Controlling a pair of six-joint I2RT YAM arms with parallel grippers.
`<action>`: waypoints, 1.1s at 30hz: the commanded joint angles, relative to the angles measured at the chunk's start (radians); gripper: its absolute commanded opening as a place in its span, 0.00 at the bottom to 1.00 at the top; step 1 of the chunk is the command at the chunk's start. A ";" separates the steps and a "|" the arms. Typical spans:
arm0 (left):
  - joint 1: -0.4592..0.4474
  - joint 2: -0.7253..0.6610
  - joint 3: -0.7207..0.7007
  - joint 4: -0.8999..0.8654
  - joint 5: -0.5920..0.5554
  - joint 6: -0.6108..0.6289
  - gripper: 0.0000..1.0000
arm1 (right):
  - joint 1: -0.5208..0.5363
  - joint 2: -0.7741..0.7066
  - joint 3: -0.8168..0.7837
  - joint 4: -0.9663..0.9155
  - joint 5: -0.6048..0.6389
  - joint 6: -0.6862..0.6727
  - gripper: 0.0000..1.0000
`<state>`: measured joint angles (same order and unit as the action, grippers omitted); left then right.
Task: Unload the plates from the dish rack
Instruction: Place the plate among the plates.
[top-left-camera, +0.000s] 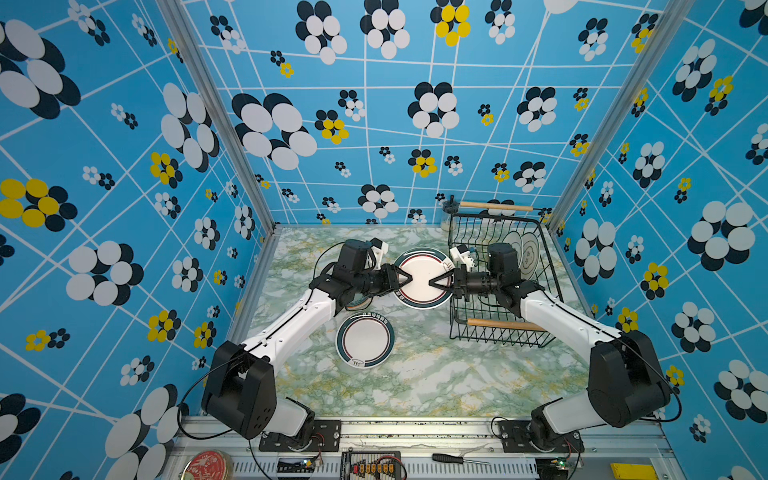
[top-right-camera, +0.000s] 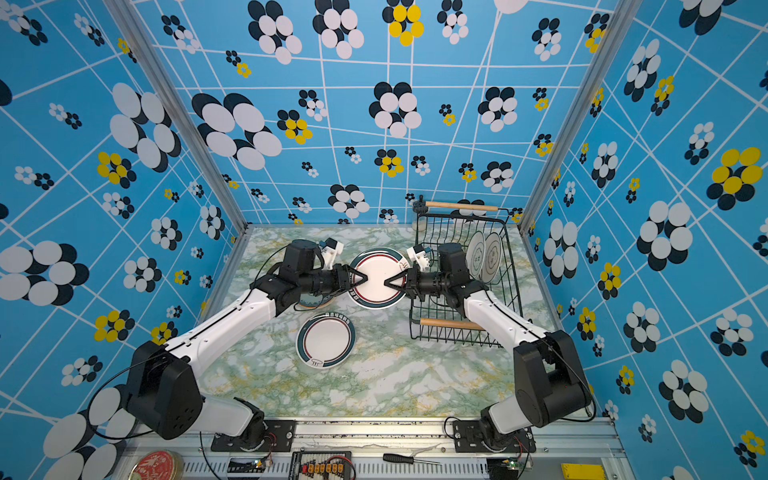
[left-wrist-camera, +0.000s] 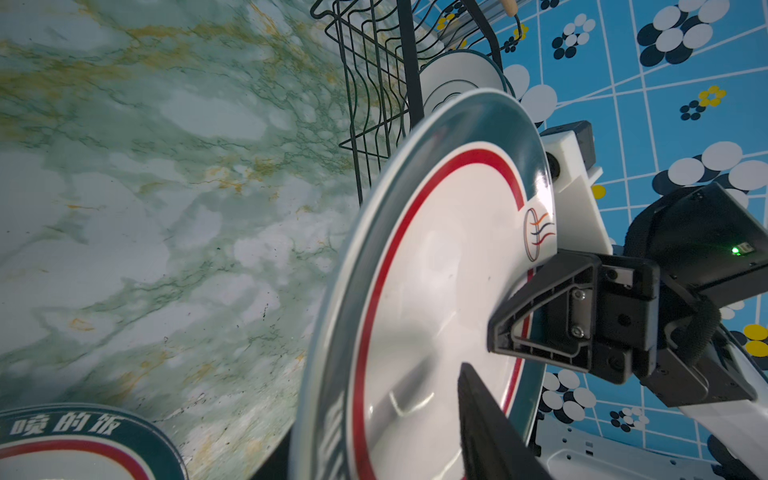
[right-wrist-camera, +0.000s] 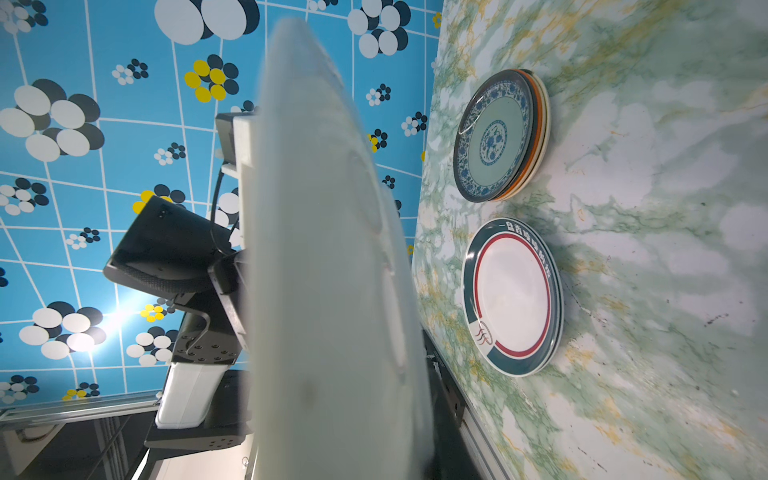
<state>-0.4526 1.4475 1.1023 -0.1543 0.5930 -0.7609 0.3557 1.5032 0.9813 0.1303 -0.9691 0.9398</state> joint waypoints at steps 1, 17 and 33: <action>-0.011 0.004 0.014 0.032 0.040 0.001 0.35 | 0.013 0.017 0.005 0.066 -0.037 0.012 0.14; -0.009 0.007 0.019 -0.025 0.047 0.003 0.09 | 0.025 0.041 0.009 0.102 -0.040 0.015 0.47; 0.044 -0.057 0.059 -0.132 0.038 0.024 0.00 | 0.020 0.041 0.060 -0.027 0.013 -0.065 0.71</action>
<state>-0.4305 1.4307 1.1351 -0.2340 0.6266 -0.7658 0.3748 1.5467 0.9958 0.1364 -0.9665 0.9264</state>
